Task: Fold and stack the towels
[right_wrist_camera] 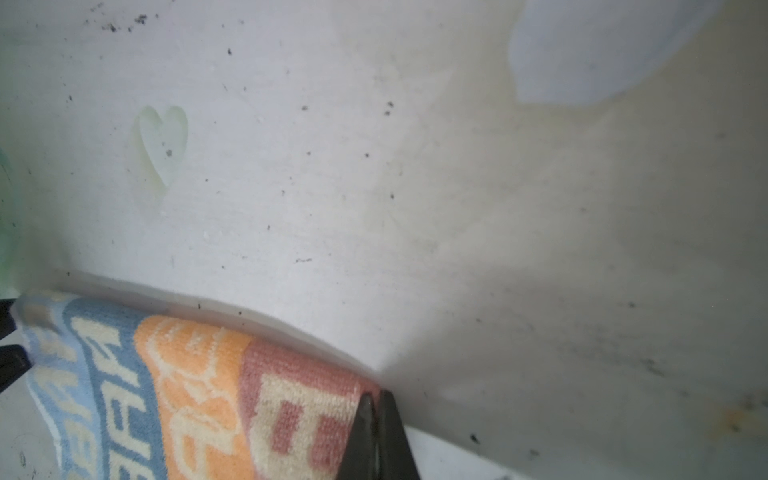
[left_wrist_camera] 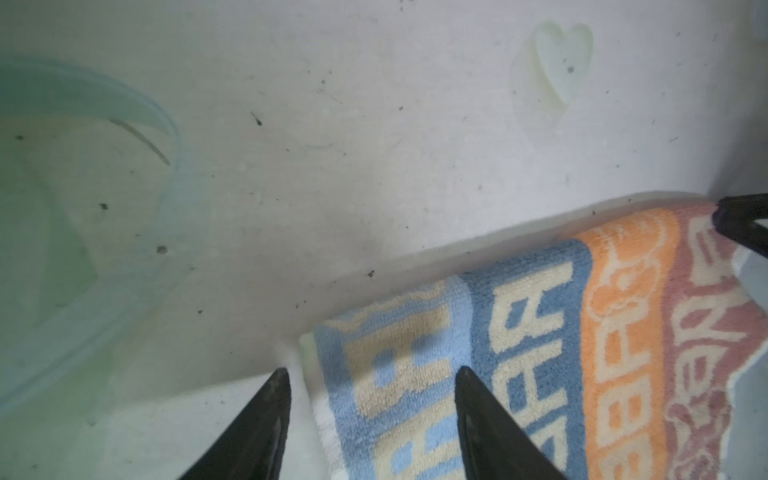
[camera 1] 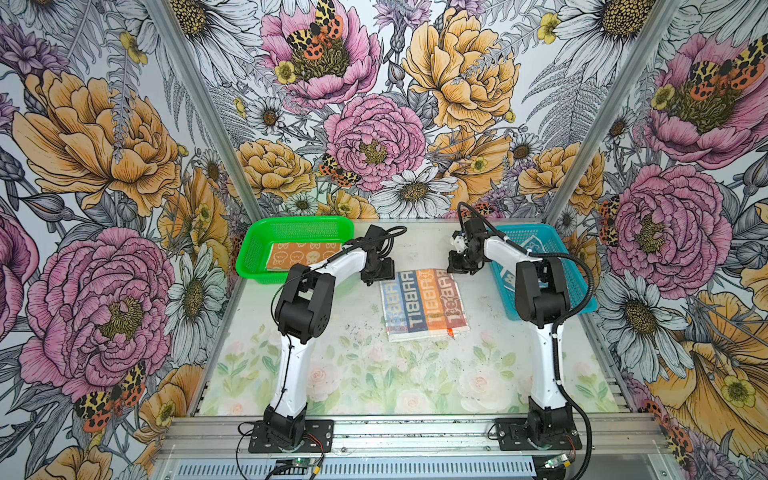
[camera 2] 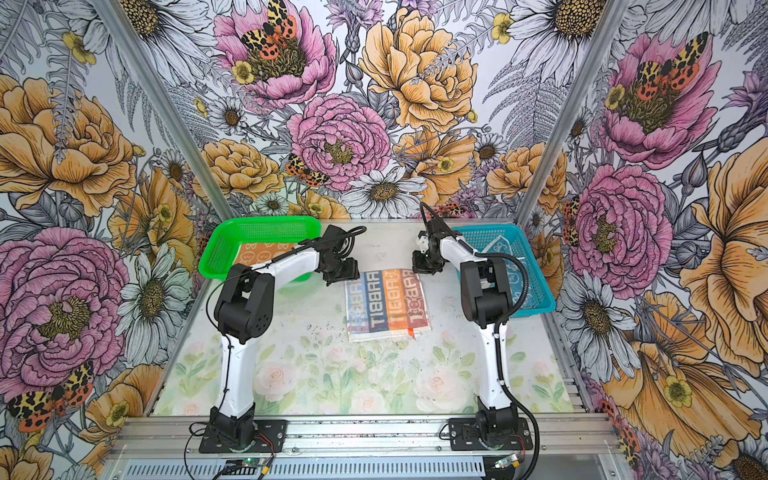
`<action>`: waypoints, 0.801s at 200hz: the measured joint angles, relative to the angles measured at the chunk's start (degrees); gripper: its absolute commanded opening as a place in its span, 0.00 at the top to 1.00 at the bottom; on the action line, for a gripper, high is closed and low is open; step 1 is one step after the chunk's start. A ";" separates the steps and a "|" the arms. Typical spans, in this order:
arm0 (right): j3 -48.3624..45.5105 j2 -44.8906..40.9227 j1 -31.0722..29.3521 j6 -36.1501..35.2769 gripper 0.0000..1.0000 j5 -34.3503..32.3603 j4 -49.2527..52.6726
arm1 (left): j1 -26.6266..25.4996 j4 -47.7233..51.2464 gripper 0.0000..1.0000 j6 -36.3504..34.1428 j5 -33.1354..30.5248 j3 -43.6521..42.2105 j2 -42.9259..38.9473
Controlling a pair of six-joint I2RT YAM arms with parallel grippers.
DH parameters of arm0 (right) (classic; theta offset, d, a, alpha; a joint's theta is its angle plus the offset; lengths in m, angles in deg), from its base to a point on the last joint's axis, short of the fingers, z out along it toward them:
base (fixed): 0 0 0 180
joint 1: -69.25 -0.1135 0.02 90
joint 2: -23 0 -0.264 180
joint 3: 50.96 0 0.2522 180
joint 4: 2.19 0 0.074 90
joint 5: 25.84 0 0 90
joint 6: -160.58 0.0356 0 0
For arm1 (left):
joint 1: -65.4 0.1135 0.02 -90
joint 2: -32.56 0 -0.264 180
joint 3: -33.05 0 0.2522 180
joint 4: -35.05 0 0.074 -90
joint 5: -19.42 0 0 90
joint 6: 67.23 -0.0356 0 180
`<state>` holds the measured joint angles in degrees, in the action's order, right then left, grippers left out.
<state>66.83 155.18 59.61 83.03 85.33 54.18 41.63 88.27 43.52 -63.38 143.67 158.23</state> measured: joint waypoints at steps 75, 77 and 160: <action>-0.37 -0.15 0.15 -0.11 1.00 0.02 0.04 | 1.97 1.11 0.58 -1.57 -0.20 1.62 0.59; -0.37 -0.15 0.15 -0.11 1.00 0.02 0.04 | 1.99 1.11 0.58 -1.64 -0.20 1.62 0.59; -0.61 -0.37 0.15 -0.11 1.00 0.04 0.04 | 2.25 1.46 0.75 -2.73 -0.15 3.78 3.30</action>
<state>66.22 154.81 59.76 82.92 85.37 54.23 43.88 89.73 40.79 -63.53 147.45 161.53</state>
